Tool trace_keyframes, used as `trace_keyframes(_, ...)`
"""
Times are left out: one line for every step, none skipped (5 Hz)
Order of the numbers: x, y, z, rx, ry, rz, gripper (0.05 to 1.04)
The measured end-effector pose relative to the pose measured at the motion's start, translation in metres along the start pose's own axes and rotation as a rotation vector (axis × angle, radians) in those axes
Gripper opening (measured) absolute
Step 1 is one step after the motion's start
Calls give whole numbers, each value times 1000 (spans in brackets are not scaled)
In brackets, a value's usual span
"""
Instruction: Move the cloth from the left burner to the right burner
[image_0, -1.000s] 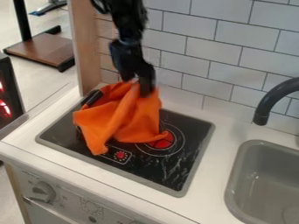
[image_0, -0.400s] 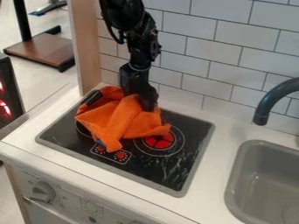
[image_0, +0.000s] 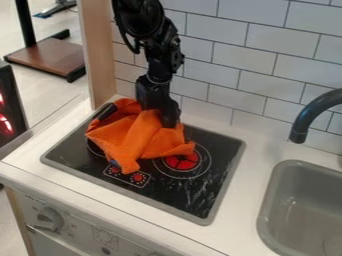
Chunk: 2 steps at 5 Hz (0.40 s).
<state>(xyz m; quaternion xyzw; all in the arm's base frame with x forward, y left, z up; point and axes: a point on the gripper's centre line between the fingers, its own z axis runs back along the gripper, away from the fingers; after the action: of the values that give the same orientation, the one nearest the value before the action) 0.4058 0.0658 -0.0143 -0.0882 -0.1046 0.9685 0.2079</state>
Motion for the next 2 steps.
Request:
trace_keyframes(1, 12, 6, 17, 15, 1, 1000)
trace_keyframes(6, 34, 13, 34, 26, -40, 1000)
